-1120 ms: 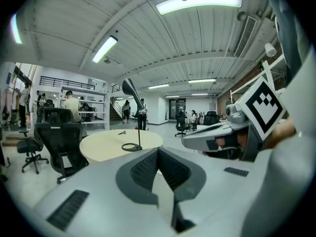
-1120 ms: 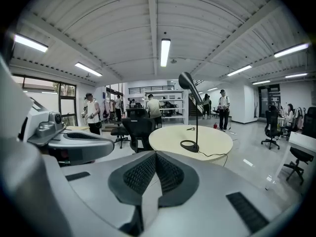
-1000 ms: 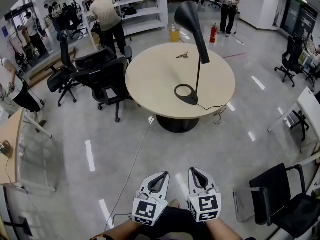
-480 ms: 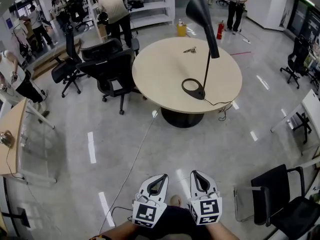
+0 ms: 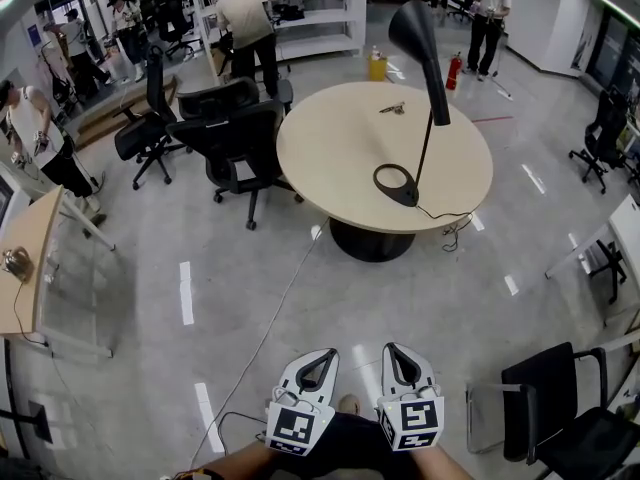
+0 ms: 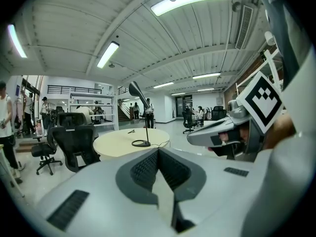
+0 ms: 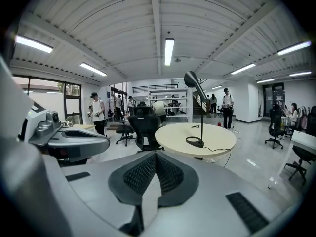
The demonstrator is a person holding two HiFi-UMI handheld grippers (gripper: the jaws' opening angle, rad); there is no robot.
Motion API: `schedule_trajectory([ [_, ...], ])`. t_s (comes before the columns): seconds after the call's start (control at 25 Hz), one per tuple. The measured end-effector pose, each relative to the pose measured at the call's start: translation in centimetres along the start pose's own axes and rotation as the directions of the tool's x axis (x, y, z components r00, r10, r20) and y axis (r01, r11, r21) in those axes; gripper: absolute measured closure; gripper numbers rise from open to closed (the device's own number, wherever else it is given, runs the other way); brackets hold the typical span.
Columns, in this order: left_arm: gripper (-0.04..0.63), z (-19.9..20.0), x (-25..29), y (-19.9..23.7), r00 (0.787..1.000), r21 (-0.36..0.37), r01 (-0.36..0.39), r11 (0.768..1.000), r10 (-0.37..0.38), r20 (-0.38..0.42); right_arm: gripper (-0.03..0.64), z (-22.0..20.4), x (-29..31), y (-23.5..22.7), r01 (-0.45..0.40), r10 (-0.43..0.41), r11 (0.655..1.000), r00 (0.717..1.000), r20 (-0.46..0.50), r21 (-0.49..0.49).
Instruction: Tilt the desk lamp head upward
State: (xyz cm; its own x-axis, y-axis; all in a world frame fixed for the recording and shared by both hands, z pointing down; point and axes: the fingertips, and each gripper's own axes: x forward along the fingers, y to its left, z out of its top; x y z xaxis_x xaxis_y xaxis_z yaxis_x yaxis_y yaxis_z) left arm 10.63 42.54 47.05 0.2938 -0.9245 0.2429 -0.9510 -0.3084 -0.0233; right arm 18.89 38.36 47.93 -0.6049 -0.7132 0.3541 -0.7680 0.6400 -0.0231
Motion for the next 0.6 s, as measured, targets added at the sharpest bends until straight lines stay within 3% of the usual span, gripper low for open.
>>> schedule_trajectory([
  [0.6,0.549,0.5,-0.3,-1.0,0.999,0.008,-0.032,0.999,0.032,0.018,0.601,0.1,-1.3,-1.0,-0.005,0.005,1.0,1.0,0.02,0.003],
])
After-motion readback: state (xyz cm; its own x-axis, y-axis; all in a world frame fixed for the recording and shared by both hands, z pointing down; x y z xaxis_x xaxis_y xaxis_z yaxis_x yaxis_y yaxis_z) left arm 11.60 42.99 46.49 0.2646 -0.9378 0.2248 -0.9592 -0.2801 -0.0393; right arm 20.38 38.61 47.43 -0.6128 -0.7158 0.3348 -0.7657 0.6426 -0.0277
